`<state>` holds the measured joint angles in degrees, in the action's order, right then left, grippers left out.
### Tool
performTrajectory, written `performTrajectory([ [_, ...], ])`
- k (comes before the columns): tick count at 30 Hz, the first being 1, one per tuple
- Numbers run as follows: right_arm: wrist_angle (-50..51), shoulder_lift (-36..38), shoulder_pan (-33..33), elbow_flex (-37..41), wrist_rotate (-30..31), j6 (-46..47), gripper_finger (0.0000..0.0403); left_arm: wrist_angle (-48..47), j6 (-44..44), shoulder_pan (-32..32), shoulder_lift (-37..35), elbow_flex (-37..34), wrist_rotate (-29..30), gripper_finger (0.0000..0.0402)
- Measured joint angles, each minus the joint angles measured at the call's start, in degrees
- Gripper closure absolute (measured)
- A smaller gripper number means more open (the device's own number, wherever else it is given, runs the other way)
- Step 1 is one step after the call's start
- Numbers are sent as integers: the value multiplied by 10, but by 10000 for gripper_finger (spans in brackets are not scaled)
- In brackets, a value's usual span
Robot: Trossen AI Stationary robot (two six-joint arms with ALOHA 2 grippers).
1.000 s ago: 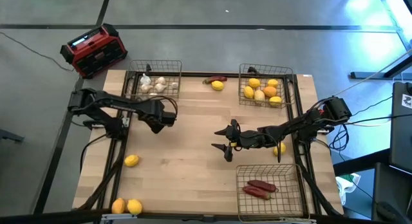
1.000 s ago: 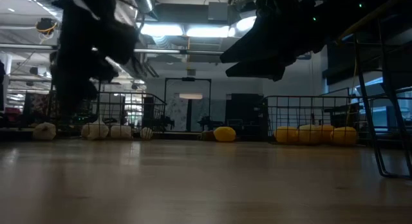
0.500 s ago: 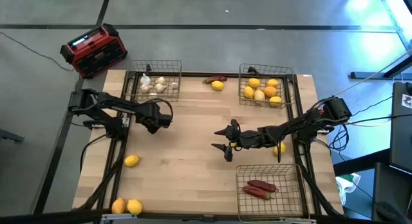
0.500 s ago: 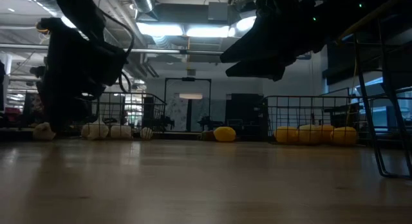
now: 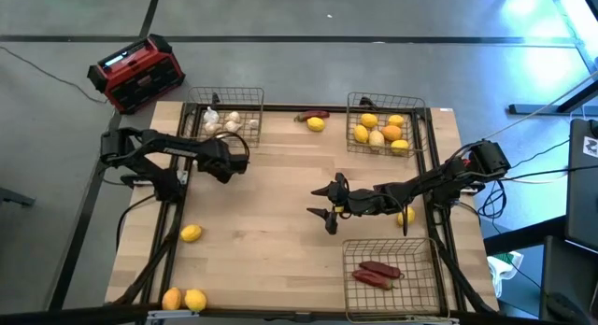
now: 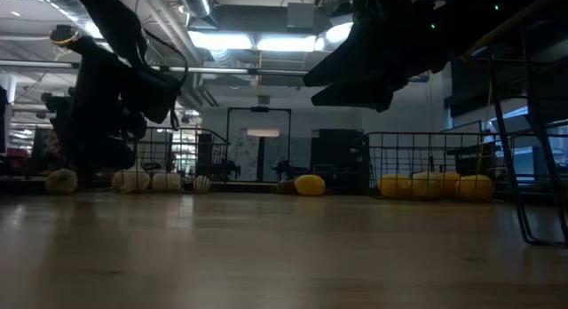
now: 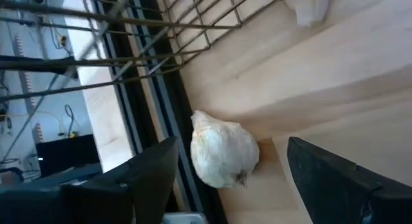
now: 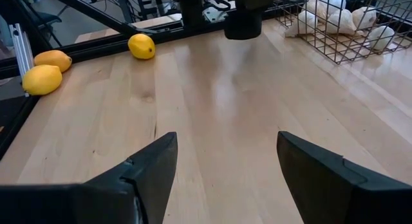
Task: Sort produce into baskets
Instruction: Put the white garlic into the top left wire basket
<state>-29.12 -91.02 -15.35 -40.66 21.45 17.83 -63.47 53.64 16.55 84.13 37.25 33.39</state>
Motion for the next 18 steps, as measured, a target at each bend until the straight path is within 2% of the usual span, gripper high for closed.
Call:
performTrajectory([
  [6,3,0,0,0,0,1,139,28,-12,25,0,-51,-1,116],
  [18,4,0,0,0,0,-1,139,61,-30,30,-1,-53,-34,116],
])
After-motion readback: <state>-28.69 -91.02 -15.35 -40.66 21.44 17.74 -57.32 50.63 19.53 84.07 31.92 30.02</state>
